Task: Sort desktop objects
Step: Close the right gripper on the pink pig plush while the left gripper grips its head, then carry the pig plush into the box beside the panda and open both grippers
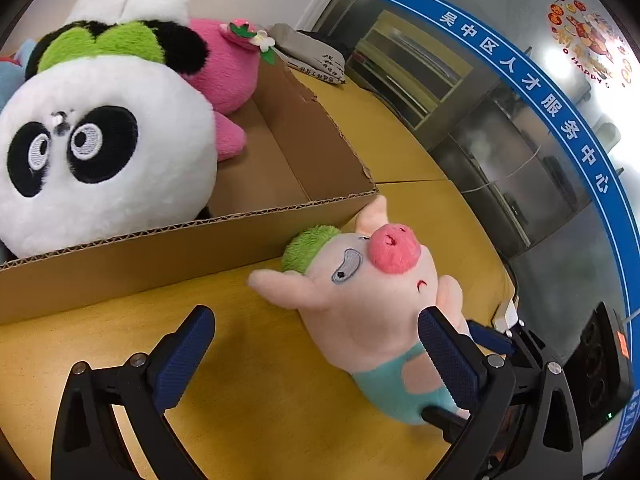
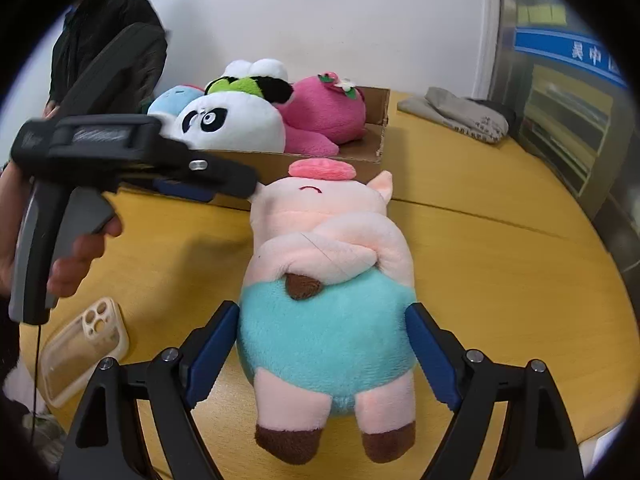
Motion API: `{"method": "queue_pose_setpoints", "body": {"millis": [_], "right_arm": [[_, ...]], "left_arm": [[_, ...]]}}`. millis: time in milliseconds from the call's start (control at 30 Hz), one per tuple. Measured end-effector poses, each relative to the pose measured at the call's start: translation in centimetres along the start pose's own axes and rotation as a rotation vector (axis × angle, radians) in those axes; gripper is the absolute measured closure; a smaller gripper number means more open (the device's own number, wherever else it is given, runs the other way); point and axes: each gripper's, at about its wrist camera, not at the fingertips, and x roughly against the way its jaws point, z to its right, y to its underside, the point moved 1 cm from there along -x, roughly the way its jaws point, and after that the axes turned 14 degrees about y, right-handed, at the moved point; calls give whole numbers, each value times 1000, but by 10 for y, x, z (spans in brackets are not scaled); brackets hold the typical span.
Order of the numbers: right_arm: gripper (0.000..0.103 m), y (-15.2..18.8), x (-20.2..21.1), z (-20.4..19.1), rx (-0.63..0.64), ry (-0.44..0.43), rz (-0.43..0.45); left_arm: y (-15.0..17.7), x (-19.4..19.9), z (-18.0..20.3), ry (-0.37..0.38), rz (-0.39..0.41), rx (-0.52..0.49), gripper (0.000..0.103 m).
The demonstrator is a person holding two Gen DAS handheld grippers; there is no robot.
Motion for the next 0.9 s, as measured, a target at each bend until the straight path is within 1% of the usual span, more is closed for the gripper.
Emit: {"method": "queue_pose_setpoints", "body": {"millis": [133,167,233,333,400,433,467,533,600,667,767,833,900], "right_arm": [[24,5,-5,-8,21,32,-14],[23,6,-6,-10,27,42,-18],[16,8,-10,-14,40,62,-26],[16,11,-15,-20,59,92,-39],[25,12,-14,-14,16,76,-37],[27,13,-12,-10,-5,65,-30],[30,14,-11,-6,-26,54,-24],[34,17,-7,-2,-60,35,-8],[39,21,2,-3,-86,16,27],[41,24,12,-7,-104,4,71],[42,20,31,-13,-106,18,168],[42,9,48,-15,-101,25,254],[42,-10,57,-16,-82,33,313]], "left_arm": [[2,-8,-7,17,-23,20,0],[2,-11,-11,42,-23,36,0],[1,-16,-16,102,-21,68,0],[-5,-29,-16,162,-27,92,0],[-8,-37,-16,208,-41,115,7],[-9,-39,-15,238,-48,120,15],[-9,-38,-13,249,-53,112,25],[-9,-37,-6,270,-61,95,28],[-8,-32,3,254,-66,63,31],[-22,-14,16,241,-33,3,33],[-42,12,35,221,19,-87,33],[-56,30,48,207,53,-147,33],[-70,48,61,193,87,-207,33]]}}
